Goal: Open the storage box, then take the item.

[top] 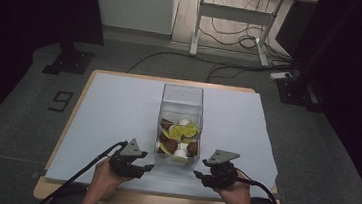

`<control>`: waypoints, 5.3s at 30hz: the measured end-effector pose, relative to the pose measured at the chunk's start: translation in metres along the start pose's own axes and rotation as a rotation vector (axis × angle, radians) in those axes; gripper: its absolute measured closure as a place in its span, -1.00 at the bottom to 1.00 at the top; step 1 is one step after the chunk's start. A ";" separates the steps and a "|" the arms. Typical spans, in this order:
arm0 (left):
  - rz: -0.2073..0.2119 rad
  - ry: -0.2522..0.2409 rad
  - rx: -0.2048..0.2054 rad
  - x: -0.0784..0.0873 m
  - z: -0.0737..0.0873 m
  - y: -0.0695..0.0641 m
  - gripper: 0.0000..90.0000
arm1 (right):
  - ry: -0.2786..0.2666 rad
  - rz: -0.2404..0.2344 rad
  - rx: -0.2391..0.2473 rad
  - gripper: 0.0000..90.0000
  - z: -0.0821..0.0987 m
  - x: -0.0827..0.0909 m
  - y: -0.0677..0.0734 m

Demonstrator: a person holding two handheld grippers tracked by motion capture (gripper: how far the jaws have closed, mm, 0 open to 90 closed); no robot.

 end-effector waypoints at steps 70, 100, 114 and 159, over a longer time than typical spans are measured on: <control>-0.210 0.062 0.108 -0.036 0.013 0.092 -1.00 | 0.145 0.117 -0.218 -1.00 0.077 -0.041 -0.077; -0.193 0.070 0.133 -0.037 0.014 0.093 -1.00 | 0.142 0.148 -0.134 -1.00 0.066 -0.021 -0.082; -0.194 0.071 0.131 -0.037 0.014 0.093 -1.00 | 0.098 0.139 -0.099 -0.94 0.044 0.001 -0.081; -0.195 0.070 0.132 -0.037 0.014 0.093 -1.00 | -0.038 -0.005 -0.077 -0.70 -0.065 -0.002 -0.055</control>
Point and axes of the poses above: each handheld gripper's, and its own axes: x roughly backward along the jaws, z roughly out of its underside, y roughly to its left, the point moved 9 cm from there along -x, roughly forward along the jaws, and after that the axes turned 13 degrees about x, right-handed, at the moved point
